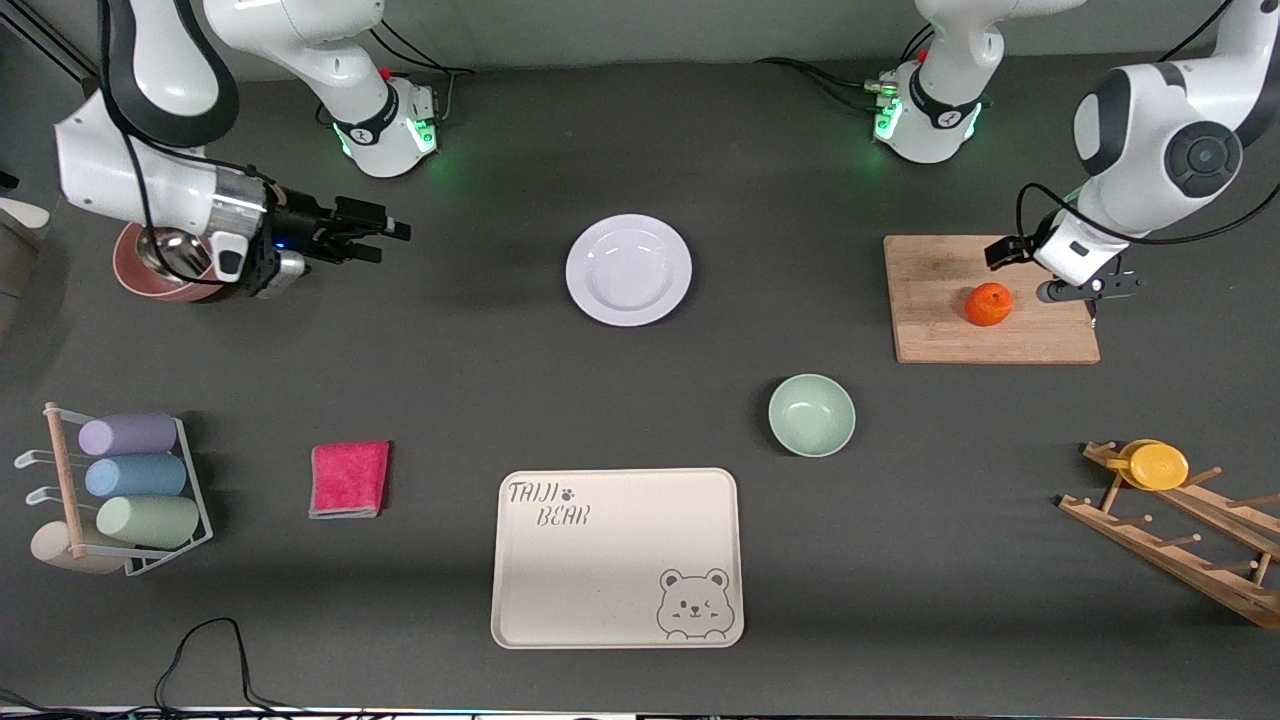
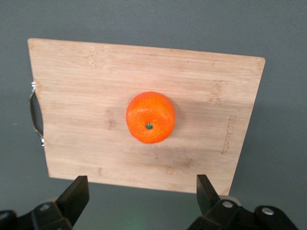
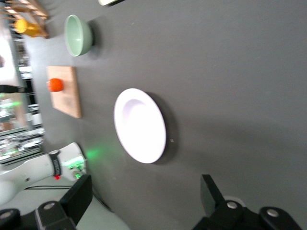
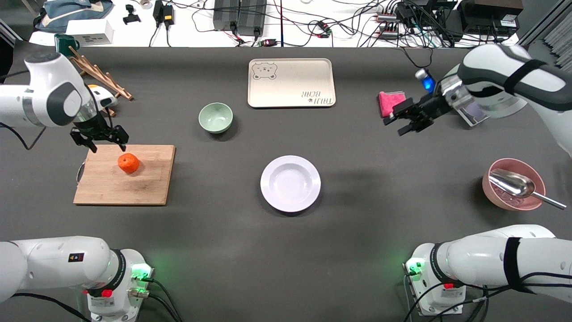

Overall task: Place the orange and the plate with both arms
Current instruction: 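Lower the left gripper onto the orange while the right gripper reaches the plate, then close the left gripper on the orange and lift it off the board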

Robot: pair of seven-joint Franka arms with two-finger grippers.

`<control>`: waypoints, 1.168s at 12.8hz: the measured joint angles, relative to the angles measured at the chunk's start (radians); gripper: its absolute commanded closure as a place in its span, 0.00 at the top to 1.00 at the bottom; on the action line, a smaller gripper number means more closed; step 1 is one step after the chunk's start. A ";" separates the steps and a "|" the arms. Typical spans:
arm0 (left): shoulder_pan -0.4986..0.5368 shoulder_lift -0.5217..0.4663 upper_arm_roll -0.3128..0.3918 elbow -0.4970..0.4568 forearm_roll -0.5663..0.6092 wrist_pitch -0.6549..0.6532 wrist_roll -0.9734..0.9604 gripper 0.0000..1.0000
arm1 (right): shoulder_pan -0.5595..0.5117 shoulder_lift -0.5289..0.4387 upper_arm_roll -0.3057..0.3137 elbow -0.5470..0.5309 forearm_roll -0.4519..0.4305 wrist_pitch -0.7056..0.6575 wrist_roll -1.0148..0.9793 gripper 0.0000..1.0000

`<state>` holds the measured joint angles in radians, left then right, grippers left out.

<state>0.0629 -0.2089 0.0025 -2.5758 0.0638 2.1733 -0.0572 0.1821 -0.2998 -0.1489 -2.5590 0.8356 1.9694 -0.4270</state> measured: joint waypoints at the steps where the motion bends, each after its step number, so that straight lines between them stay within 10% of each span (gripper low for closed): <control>1: 0.002 0.017 0.000 -0.002 0.000 0.027 0.000 1.00 | 0.000 0.026 0.000 -0.026 0.072 0.006 -0.073 1.00; 8: 0.031 0.184 0.000 -0.065 0.000 0.289 0.000 1.00 | -0.018 0.359 -0.009 -0.121 0.474 0.015 -0.636 1.00; 15: 0.033 0.286 0.000 -0.076 0.000 0.416 0.000 1.00 | -0.018 0.596 -0.010 -0.122 0.647 -0.084 -0.858 1.00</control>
<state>0.0962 0.0768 0.0028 -2.6521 0.0639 2.5895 -0.0572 0.1641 0.2961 -0.1590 -2.6807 1.4829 1.8855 -1.2847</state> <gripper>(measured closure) 0.000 0.000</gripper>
